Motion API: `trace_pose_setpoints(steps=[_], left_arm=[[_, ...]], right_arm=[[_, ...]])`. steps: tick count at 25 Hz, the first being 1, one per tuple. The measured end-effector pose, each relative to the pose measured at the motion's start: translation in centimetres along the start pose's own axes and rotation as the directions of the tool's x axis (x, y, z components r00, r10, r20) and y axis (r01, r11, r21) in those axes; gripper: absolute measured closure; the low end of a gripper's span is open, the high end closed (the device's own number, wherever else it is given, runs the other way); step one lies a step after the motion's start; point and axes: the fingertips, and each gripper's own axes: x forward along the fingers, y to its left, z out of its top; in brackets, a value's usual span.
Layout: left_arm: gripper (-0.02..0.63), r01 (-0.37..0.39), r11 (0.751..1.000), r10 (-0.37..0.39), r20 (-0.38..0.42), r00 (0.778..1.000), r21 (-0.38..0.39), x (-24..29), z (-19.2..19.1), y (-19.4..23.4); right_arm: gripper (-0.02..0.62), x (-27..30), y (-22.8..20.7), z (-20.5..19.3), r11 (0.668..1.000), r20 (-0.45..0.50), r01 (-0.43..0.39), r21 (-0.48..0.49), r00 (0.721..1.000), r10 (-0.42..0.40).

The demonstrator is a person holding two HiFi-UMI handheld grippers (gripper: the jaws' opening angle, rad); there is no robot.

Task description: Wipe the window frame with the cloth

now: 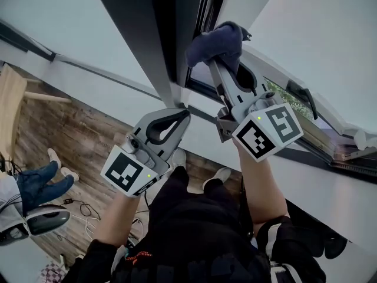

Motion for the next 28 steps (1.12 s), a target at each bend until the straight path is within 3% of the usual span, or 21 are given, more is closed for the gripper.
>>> trace_pose_setpoints(steps=[28], left_arm=[[0.588,-0.028,0.997,0.023,-0.065,0.998,-0.075,-0.3,-6.2,0.8]], right_arm=[[0.540,0.3,-1.5,-11.3,0.998,-0.167,0.027,0.065,0.986,-0.016]])
